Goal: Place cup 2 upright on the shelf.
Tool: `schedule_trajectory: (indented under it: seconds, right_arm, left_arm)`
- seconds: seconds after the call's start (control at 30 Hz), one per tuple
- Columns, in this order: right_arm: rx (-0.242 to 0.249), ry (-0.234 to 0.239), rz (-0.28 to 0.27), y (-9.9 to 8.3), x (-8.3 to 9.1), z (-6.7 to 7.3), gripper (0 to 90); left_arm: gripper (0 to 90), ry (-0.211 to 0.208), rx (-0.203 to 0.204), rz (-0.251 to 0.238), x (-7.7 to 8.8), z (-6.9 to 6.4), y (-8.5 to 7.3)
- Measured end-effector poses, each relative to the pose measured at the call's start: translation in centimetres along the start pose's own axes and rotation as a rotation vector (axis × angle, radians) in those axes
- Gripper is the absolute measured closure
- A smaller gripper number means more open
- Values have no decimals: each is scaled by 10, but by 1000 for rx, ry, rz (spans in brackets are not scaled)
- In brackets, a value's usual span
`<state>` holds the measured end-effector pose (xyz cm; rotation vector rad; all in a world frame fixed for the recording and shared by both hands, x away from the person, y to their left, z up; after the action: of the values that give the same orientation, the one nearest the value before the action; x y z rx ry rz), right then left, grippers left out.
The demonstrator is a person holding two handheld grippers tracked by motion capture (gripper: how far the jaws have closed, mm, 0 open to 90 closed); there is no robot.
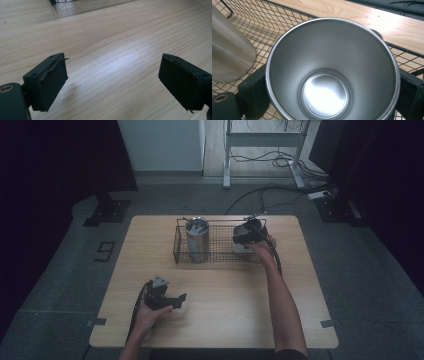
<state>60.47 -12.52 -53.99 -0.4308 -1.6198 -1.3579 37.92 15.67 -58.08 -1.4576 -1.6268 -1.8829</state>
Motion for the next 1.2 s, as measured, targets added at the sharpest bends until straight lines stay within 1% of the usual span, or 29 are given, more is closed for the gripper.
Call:
schedule_trajectory:
  seconds: [0.17,0.2,0.23,0.27,0.3,0.33,0.4,0.43,0.6,0.63,0.7,0.8,0.9,1.03,1.13,1.2]
  right_arm:
    - [9,3,29,-4,-1,2,60]
    - [15,-4,36,-5,-1,2,54]
    - [16,-19,31,-5,0,2,50]
    - [7,-25,18,-4,2,1,44]
    - [1,-16,10,-2,4,2,39]
    - [1,-10,6,-1,5,3,34]
    - [5,-20,-9,1,10,4,29]
    - [4,-18,-16,2,12,4,17]
    - [-5,-21,-25,1,18,2,1]
    - [-11,-17,-46,1,20,2,9]
    - [-25,-5,-71,0,24,1,9]
    - [-32,1,-84,-3,28,-1,8]
    - [-40,11,-114,-4,34,-4,8]
    - [-28,22,-147,-9,41,-3,8]
    - [-24,13,-154,-13,47,-4,7]
    - [-23,5,-174,-15,51,-4,12]
  left_arm:
    - [84,-2,-1,-2,1,0,0]
    - [84,-2,-2,-1,1,-1,0]
    - [84,-2,-3,0,0,-1,0]
    - [84,-3,-4,0,0,-1,0]
    - [84,-4,-4,1,0,-1,0]
    - [84,-4,-4,1,0,-1,0]
    - [84,-5,-4,1,0,-1,0]
    - [84,-6,-4,0,1,-1,0]
    - [84,-8,-3,2,0,-2,0]
    - [85,-10,-2,2,0,-2,0]
    - [84,-14,1,6,-1,-2,-1]
    - [84,-9,0,15,-3,-2,-3]
    - [85,-8,-1,14,-3,-1,-2]
    - [95,-5,-5,16,-5,-1,-2]
    - [95,-8,-8,16,-5,-1,-1]
    - [95,-12,-8,13,-4,-1,-1]
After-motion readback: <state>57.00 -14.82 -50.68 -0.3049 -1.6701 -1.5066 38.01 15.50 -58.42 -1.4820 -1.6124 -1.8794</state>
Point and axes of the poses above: each handheld gripper's, and its own axes: x roughly backward along the jaws, y roughly out of its top, z roughly to its left, the point moved 9 cm from there along -x, roughly forward along the jaws, and after that the axes turned 9 degrees about z, right-handed, at the moved point
